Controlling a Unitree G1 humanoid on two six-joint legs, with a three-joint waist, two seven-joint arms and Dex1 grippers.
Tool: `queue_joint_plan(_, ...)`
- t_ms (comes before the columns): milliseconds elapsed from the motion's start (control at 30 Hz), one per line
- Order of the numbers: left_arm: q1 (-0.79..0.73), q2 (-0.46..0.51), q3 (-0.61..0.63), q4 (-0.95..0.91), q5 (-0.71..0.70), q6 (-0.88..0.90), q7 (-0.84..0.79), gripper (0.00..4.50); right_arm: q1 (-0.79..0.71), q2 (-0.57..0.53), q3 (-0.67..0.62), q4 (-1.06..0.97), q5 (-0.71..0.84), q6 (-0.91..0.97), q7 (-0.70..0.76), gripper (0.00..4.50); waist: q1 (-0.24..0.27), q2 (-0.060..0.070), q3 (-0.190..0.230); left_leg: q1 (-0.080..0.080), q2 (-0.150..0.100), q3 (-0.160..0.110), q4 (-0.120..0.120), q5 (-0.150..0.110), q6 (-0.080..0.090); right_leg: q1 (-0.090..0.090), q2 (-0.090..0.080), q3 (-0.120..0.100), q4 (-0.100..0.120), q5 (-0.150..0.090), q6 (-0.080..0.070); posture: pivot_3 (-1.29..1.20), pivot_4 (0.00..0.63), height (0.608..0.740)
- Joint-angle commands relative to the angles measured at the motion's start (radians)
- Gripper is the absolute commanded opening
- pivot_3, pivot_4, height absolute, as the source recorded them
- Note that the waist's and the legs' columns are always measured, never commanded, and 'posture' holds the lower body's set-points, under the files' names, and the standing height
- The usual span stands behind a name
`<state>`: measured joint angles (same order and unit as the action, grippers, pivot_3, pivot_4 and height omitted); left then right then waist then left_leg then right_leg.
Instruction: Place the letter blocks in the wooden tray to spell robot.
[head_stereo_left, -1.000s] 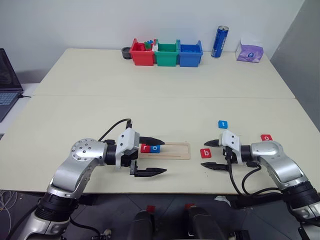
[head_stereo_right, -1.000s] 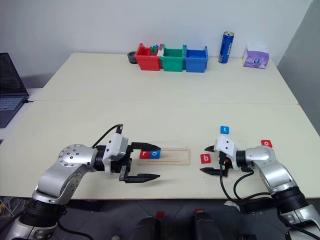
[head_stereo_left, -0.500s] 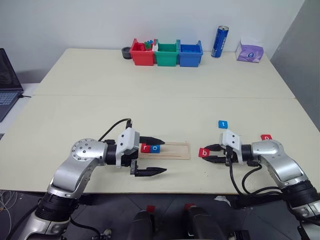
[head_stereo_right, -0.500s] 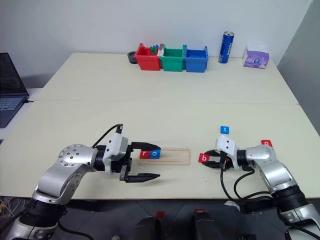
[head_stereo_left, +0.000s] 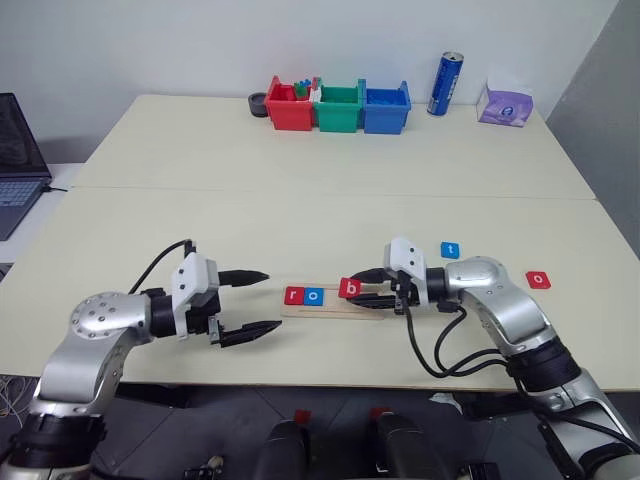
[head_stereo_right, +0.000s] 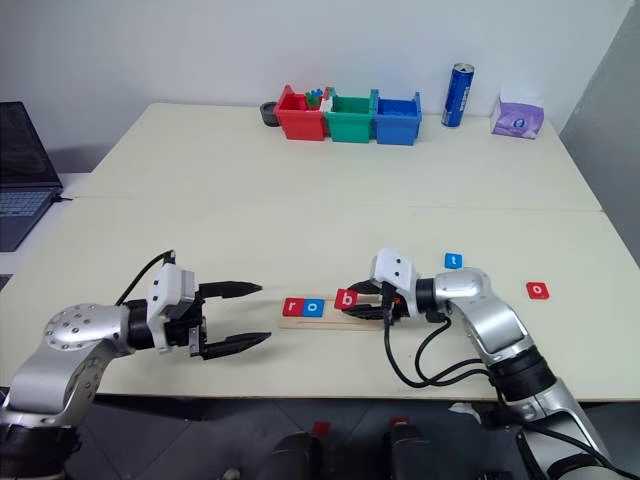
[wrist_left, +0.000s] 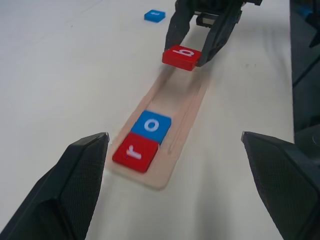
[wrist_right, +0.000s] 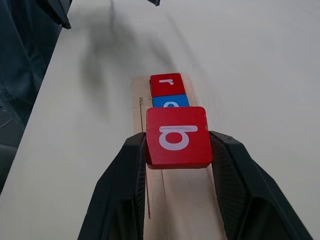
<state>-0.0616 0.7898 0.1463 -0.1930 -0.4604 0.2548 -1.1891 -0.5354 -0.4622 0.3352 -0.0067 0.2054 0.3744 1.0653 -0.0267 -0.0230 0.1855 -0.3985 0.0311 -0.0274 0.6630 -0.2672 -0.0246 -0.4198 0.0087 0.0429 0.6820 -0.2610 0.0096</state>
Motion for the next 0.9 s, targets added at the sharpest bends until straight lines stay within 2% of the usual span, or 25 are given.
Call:
queue_joint_plan(33,0.038,0.009,0.048,-0.084,-0.028,0.004,0.028,4.5,-0.022,0.012,0.017,0.018,-0.031,-0.05,0.004,1.46,0.0,0.0,0.0,0.0,0.0,0.0,0.0,0.0,0.0,0.0,-0.001,0.0,0.0,0.0,0.0,0.0,0.15,0.74)
queue_joint_plan(467,0.052,0.011,0.045,-0.147,-0.052,0.039,0.073,4.5,-0.087,0.073,0.043,0.208,-0.114,-0.166,0.012,1.46,-0.004,0.0,0.0,0.001,-0.001,0.0,0.0,0.0,0.0,0.0,0.002,0.0,0.0,0.001,0.001,0.0,0.15,0.74)
queue_joint_plan(900,0.039,0.016,0.04,-0.135,-0.049,0.033,0.058,4.5,-0.091,0.074,0.05,0.22,-0.139,-0.191,0.042,1.46,-0.004,0.0,0.0,0.001,-0.001,0.0,0.0,0.0,0.0,0.0,0.003,0.0,0.001,0.001,0.0,0.0,0.15,0.74)
